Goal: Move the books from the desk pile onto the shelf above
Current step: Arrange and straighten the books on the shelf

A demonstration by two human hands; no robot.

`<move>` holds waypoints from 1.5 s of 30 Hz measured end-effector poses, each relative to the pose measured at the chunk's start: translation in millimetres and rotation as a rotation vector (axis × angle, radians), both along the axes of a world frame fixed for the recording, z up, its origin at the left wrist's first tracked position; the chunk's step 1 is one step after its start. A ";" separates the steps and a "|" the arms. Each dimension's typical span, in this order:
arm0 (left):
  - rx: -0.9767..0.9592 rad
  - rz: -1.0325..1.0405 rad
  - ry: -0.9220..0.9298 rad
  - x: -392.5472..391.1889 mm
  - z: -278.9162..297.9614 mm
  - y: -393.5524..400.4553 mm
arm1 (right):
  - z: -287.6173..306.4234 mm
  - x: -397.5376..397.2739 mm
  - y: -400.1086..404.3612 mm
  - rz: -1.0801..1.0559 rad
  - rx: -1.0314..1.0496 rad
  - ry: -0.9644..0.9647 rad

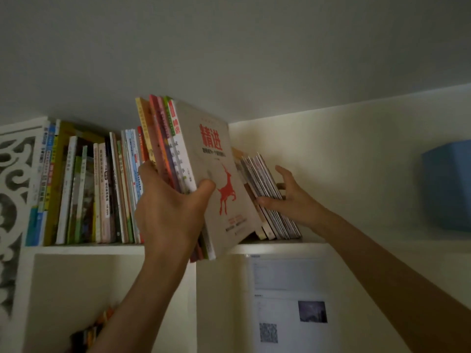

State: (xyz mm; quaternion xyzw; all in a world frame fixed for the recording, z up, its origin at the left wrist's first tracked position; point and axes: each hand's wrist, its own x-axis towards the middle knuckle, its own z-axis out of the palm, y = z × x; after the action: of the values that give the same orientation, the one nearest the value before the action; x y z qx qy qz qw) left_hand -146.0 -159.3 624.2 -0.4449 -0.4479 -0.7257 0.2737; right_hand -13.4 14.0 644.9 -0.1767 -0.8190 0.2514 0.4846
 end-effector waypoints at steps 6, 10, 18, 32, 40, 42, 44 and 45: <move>0.033 -0.029 -0.005 4.2 6.6 -12.5 | -1.1 5.5 -2.4 -0.058 0.111 0.005; 0.009 -0.057 -0.032 8.5 6.6 -7.0 | -0.1 9.6 -0.9 -0.315 0.245 0.022; -0.011 0.016 0.006 6.0 1.9 -10.2 | 0.8 27.5 -2.6 -0.432 0.562 -0.140; -0.057 0.008 -0.022 -4.5 -0.9 -2.8 | 4.4 15.6 -8.2 -0.294 0.435 -0.315; -0.065 -0.011 -0.034 -5.0 -4.1 -1.8 | 5.0 19.4 -4.2 -0.223 0.403 -0.317; -0.061 -0.017 -0.041 -4.7 -4.8 -1.5 | 2.4 17.4 -3.5 -0.253 0.413 -0.291; -0.059 -0.020 -0.046 -3.5 -6.1 -2.0 | -3.8 13.3 -4.1 -0.384 0.458 -0.236; -0.053 -0.024 -0.042 -1.7 -6.7 -3.1 | -6.6 11.7 -4.6 -0.443 0.476 -0.198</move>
State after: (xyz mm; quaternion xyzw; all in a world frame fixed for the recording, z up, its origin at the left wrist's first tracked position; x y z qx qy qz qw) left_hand -147.7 -162.3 617.4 -0.4421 -0.4673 -0.7258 0.2436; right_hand -1.7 9.4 638.3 -0.2558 -0.8394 -0.0766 0.4734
